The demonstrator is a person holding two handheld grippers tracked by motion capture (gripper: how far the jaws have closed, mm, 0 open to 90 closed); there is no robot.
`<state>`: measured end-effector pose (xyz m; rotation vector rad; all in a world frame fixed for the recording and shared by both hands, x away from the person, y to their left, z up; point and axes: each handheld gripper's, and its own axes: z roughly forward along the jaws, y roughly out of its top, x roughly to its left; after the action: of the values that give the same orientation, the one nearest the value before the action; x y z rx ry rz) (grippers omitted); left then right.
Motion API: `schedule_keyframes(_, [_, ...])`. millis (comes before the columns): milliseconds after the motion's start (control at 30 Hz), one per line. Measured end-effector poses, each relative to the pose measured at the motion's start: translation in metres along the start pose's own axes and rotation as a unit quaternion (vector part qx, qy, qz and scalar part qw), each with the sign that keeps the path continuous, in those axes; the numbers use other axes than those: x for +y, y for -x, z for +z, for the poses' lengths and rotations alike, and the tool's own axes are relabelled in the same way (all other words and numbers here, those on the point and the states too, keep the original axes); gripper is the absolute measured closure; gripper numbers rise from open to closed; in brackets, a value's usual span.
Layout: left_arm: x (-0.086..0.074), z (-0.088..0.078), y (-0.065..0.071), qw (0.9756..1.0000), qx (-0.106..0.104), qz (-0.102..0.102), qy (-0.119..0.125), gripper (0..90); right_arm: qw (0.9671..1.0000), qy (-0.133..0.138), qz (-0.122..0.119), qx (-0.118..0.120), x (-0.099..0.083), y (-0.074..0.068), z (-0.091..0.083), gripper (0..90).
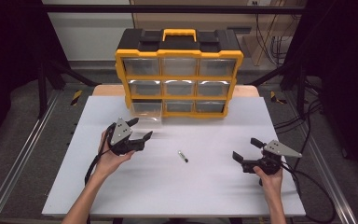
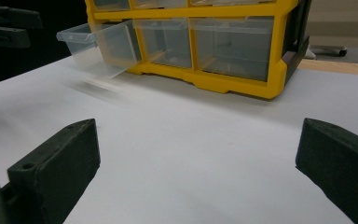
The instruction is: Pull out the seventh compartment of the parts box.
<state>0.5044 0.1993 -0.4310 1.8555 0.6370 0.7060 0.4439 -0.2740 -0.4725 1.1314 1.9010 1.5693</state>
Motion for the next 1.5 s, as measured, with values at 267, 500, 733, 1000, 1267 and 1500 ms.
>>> schedule_keyframes(267, [-0.002,-0.007,0.005,0.9983,-0.023,-0.045,0.028,24.2,1.0,-0.001,0.0,0.001,0.0,0.0,0.0,0.4])
schedule_keyframes(500, [-0.004,-0.01,0.006,0.9956,-0.047,-0.074,0.031,16.8,1.0,-0.002,-0.002,-0.001,0.0,0.0,0.0,0.4])
schedule_keyframes(733, [-0.006,-0.012,0.01,0.9945,-0.055,-0.084,0.033,12.2,1.0,-0.004,-0.002,0.001,0.0,0.0,0.0,0.4])
schedule_keyframes(1000, [-0.009,-0.006,0.017,0.9926,-0.082,-0.088,0.015,9.1,1.0,-0.003,0.0,0.002,0.0,0.0,0.001,0.4])
schedule_keyframes(1267, [-0.01,0.001,0.024,0.9907,-0.103,-0.088,0.007,6.1,1.0,-0.004,0.0,0.003,0.0,0.0,0.001,0.4])
schedule_keyframes(1500, [-0.009,0.008,0.031,0.9907,-0.112,-0.078,-0.005,4.1,1.0,-0.007,0.002,0.004,0.0,0.0,0.001,0.4])
